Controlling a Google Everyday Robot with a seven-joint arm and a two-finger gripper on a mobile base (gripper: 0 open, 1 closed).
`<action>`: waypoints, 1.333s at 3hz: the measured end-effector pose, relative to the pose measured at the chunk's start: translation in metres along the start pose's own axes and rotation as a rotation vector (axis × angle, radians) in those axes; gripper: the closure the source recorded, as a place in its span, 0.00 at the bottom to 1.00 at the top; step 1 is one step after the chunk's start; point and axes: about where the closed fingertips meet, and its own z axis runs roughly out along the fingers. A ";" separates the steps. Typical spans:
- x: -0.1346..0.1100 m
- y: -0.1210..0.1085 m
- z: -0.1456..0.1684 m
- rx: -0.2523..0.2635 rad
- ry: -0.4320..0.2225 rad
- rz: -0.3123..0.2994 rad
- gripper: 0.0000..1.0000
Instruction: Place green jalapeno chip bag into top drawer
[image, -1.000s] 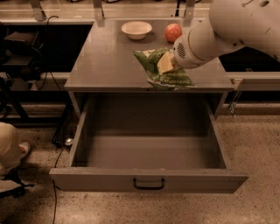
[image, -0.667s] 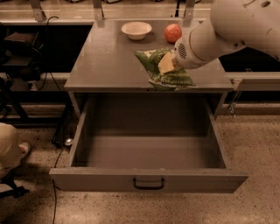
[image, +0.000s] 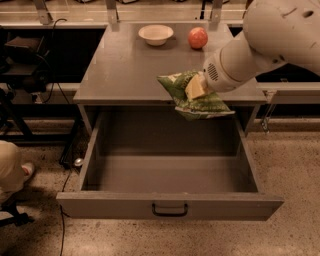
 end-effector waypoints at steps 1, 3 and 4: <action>0.032 0.005 0.015 -0.001 0.092 -0.011 1.00; 0.069 0.010 0.062 -0.004 0.218 -0.038 1.00; 0.080 0.014 0.087 -0.009 0.233 -0.031 1.00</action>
Offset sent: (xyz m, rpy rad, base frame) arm -0.0264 0.0068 -0.1050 -0.1500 0.2136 0.0648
